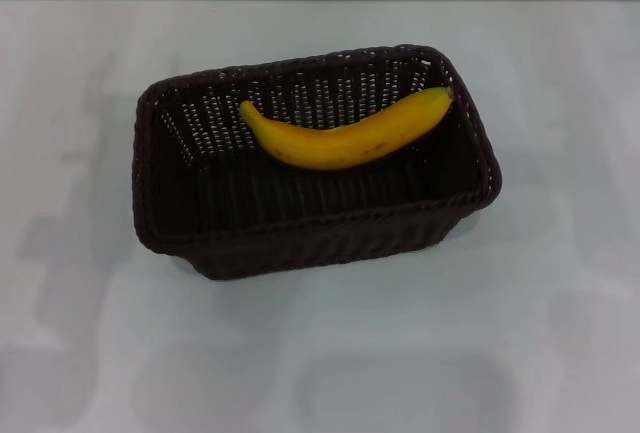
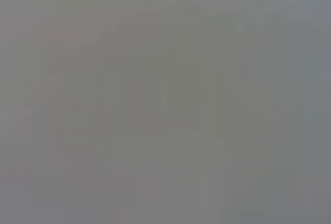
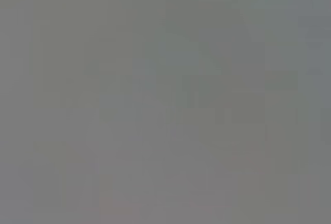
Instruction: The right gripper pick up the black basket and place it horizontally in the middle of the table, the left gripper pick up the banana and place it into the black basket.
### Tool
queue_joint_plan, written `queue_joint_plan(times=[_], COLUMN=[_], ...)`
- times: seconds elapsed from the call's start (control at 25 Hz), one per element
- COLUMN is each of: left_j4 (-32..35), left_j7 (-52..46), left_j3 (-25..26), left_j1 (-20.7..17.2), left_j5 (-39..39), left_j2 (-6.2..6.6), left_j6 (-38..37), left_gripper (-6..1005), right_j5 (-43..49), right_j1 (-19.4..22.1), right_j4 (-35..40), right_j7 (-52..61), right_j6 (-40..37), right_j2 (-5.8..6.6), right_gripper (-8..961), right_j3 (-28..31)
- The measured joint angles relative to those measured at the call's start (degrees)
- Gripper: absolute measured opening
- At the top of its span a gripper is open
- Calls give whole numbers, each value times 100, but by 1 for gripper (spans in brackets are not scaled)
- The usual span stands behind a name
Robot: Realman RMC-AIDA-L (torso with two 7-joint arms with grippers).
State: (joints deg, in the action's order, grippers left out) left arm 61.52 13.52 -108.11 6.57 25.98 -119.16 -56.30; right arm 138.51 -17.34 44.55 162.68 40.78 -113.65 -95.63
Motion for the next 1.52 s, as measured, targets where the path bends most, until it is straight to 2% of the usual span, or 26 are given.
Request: queue_joint_plan(times=[0.16,0.44,0.76,0.96,1.28,1.52], left_j4=[-315,-299,-272,-202,-471,-611], left_j7=[4,63,576,1329,1058,864], left_j3=[-35,-50,-223,-594,-827,-1039], left_j1=[-31,-450,-1011,-1147,-1248,-1270], left_j5=[-12,73,732,1680,2449,2726], left_j2=[-1,-12,-34,-24,-25,-21], left_j6=[-598,-540,-543,-582,-973,-1286], left_gripper=[880,880,880,880,880,880], right_j5=[0,-2,0,0,-37,-58], right_j1=[-46,-47,106,197,273,300], right_j4=[59,81,60,22,-78,-172], right_j7=[0,0,0,0,0,0], right_j6=[-435,-1106,-1073,-1064,-1096,-1077], right_j2=[50,82,99,93,71,48], right_gripper=[824,824,824,824,824,824], right_j3=[103,475,612,832,1138,1158])
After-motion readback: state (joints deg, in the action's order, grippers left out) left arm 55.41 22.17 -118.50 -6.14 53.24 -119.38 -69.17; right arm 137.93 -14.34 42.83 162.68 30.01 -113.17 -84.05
